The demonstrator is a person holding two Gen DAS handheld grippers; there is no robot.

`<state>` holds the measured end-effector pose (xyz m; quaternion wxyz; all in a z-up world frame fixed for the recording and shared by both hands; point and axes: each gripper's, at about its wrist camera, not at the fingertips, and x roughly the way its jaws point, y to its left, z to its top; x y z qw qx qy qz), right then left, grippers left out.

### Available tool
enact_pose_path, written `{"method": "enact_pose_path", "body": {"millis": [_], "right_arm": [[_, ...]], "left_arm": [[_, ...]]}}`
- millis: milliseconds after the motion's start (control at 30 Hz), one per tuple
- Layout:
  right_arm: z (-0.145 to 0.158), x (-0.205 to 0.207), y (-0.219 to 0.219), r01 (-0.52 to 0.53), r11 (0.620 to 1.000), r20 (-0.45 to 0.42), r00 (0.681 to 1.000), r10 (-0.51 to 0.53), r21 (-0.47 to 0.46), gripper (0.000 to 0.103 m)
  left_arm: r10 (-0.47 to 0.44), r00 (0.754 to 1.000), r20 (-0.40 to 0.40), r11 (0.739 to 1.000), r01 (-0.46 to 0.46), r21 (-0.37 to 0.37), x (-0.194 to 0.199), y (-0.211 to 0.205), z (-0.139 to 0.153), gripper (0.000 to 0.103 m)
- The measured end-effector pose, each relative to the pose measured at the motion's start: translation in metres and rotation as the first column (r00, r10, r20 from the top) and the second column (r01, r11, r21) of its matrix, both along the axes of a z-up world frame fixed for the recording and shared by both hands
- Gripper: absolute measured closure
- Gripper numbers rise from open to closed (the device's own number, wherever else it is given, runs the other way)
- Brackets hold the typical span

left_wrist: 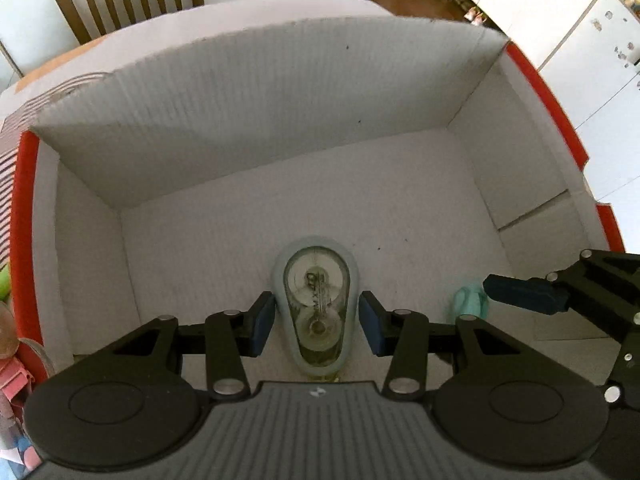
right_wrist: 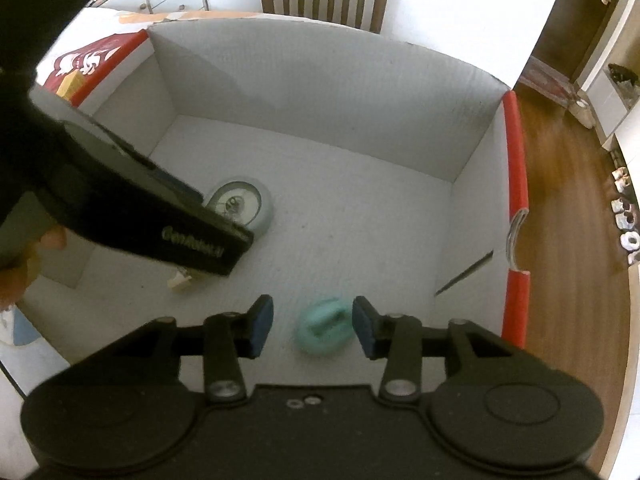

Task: Organize rigid objects
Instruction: 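Carry both items into the shoebox and open both tools to release them, then lift both tools out of the box and return toward the items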

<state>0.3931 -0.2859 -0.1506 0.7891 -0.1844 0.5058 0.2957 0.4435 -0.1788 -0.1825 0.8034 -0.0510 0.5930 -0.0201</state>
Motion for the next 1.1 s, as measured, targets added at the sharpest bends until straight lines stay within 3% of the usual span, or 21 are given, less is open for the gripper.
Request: {"method": "enact_pose_path", "body": {"millis": [167,367,1100], "right_arm": [[0.008,0.002,-0.005,0.015,0.999,0.013,1.0,-0.016,0.031,0.054],[0.018,-0.007,-0.015,0.021,0.997,0.043,0.999,-0.025,0.079,0.044],[0.096,-0.082,-0.019,0.092,0.974,0.167,0.978,-0.128,0.208,0.031]], "left_arm": [[0.011,0.999,0.05,1.0,-0.011,-0.01,-0.008,0.002,0.011,0.058],[0.029,0.988,0.149,0.999,-0.026,-0.025,-0.026,0.014,0.041,0.058],[0.052,0.905,0.423,0.999,-0.041,-0.036,-0.142,0.062,0.124,0.058]]}}
